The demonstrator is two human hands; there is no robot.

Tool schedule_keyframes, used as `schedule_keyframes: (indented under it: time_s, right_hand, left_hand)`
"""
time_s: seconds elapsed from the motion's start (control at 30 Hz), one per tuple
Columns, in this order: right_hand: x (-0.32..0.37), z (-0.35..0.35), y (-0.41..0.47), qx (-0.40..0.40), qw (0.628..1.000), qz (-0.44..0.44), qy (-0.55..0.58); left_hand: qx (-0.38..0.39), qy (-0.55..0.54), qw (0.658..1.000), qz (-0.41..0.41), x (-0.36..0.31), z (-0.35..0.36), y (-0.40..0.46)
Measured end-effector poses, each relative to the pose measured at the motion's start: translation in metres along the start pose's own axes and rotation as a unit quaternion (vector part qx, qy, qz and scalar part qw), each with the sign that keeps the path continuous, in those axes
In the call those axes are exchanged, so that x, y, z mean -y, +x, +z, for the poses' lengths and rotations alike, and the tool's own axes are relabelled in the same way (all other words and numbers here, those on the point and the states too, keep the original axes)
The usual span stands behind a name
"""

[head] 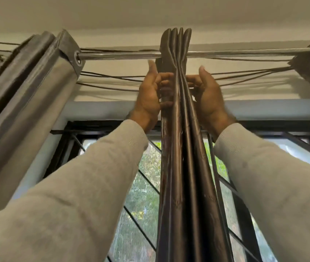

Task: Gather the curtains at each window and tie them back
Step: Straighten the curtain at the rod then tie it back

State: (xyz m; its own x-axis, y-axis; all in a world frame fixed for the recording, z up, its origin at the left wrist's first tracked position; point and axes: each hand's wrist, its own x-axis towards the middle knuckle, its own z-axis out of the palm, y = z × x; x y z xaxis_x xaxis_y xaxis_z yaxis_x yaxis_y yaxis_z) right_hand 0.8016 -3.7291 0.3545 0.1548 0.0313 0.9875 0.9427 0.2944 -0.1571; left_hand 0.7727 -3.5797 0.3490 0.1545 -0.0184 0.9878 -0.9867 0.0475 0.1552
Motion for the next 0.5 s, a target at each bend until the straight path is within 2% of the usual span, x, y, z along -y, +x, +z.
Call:
schedule_keyframes:
  time_s: [0.3,0.5]
  right_hand:
    - [-0.012,-0.004,-0.084,-0.019,0.995,0.042,0.094]
    - [-0.012,-0.004,-0.14,-0.039,0.995,0.074,0.062]
  left_hand:
    - [-0.032,-0.112,0.991,-0.059,0.038,0.01,-0.091]
    - [-0.047,-0.128,0.986,-0.092,0.036,0.008,-0.139]
